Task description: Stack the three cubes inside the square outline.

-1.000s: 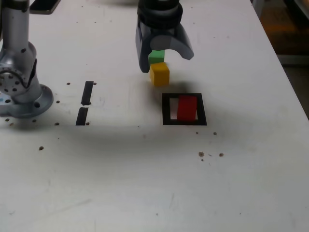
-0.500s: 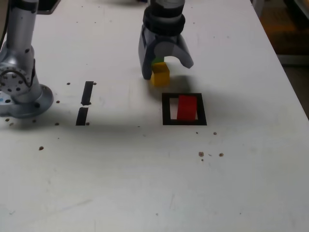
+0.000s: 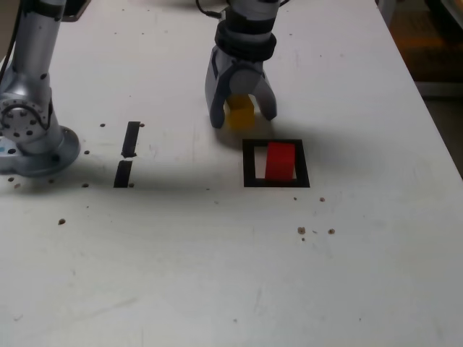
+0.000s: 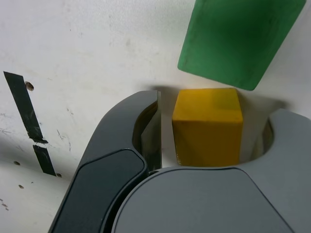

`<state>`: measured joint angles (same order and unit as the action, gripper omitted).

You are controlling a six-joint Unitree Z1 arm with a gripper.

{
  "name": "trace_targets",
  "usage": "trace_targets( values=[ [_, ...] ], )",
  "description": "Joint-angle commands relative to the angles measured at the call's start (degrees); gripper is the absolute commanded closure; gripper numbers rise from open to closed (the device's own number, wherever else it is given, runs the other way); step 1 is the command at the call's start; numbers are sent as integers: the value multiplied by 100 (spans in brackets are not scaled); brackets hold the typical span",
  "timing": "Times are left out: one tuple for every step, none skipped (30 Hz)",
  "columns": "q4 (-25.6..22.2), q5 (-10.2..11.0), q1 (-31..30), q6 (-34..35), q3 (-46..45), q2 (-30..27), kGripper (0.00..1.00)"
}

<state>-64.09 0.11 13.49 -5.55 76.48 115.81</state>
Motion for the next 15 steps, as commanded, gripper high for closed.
trace_targets(
  values=[
    [25,58,14,-8,13,-8,46],
    [36,90,14,-9,11,-11,51],
    [43,116,14,-9,3,-14,56],
    [47,138,13,-10,-4,-16,61],
    [48,153,13,-11,-10,-19,66],
    [49,159,13,-13,-16,-22,70],
    [46,157,13,-14,-22,-27,74],
    [36,146,12,-15,-28,-39,77],
    [27,140,11,-17,-28,-48,79],
    [3,125,9,-23,-24,-73,80],
    [-24,114,4,-27,-21,-98,81],
    [-61,103,-6,-31,-13,-130,81],
    [-109,96,-23,-35,0,-169,81],
    [-168,90,-48,-39,24,-215,81],
    [-235,87,-85,-42,59,-272,81]
  ],
)
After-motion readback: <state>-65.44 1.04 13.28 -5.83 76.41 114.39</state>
